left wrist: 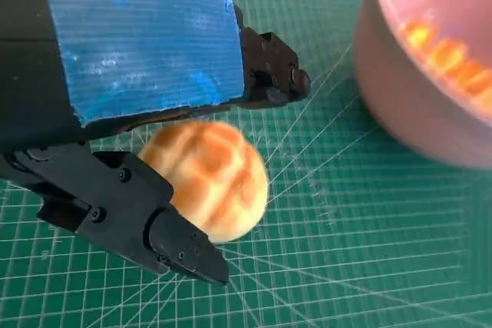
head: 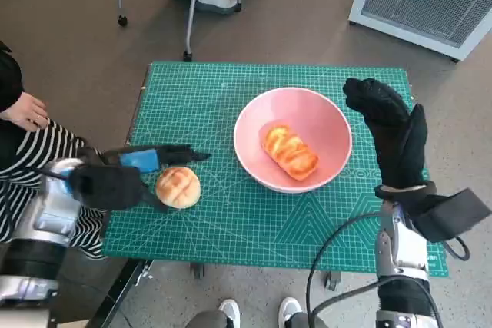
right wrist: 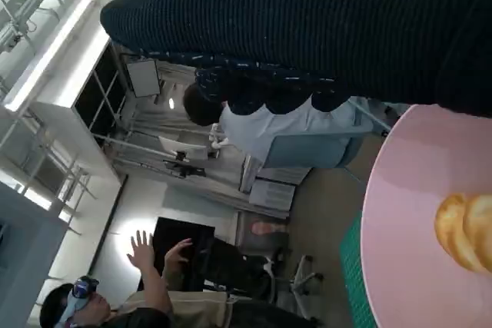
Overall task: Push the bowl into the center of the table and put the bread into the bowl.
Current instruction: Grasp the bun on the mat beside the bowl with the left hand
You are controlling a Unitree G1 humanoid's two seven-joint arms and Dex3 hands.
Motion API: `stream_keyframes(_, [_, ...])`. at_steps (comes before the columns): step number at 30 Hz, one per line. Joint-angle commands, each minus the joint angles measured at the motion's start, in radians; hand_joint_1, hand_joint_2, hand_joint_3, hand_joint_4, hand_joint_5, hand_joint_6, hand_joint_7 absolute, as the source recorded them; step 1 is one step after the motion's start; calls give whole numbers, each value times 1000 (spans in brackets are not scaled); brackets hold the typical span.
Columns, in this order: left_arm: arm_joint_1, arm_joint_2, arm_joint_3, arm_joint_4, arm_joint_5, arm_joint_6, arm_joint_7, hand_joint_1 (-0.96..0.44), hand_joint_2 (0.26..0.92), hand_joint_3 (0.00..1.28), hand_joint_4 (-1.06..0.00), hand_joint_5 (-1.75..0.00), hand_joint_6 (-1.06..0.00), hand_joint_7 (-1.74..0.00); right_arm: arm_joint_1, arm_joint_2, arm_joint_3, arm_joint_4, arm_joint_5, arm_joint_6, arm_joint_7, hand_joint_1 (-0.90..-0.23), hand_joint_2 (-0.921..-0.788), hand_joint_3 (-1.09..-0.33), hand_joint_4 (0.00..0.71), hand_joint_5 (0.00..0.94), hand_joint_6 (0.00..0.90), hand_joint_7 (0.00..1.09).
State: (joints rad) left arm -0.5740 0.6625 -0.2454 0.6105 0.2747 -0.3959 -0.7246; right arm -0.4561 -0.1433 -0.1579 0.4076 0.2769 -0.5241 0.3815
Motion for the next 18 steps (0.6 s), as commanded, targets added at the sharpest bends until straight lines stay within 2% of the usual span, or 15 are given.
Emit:
stream_keyframes(1, [-50, -17, -42, 91, 79, -29, 65, -128, 754, 2, -81, -12, -225, -5, 18, -7, -10, 5, 6, 7, 6, -741, -921, -817, 126, 3, 4, 506])
stream_keyframes(5, [-72, -33, -90, 156, 161, -4, 119, -76, 755, 3, -135, -25, -273, -24, 21, -8, -13, 3, 5, 1, 3, -742, -921, -814, 128, 4, 3, 504])
stream_keyframes(11, [-88, -46, -135, 202, 234, 40, 171, -20, 769, 9, -297, -41, -435, -68, 27, -5, -15, 0, -3, -11, -4, -742, -921, -810, 132, 5, 3, 501])
stream_keyframes(14, [-85, -44, -139, 199, 246, 45, 195, -8, 788, 20, -441, -61, -561, -114, 30, -4, -16, -1, -4, -13, -6, -741, -921, -809, 132, 5, 4, 499])
stream_keyframes(15, [-84, -43, -138, 197, 245, 43, 200, -6, 796, 25, -538, -87, -628, -148, 30, -4, -16, 0, -5, -13, -7, -741, -921, -808, 132, 5, 4, 499])
stream_keyframes(17, [-77, -36, -131, 186, 240, 28, 216, -2, 806, 26, -666, -110, -654, -303, 32, -4, -16, 1, -5, -14, -8, -741, -921, -808, 132, 5, 4, 498])
stream_keyframes(18, [-74, -33, -127, 180, 236, 20, 225, 4, 812, 25, -737, -169, -638, -473, 32, -4, -16, 2, -6, -15, -8, -741, -921, -808, 132, 4, 3, 497])
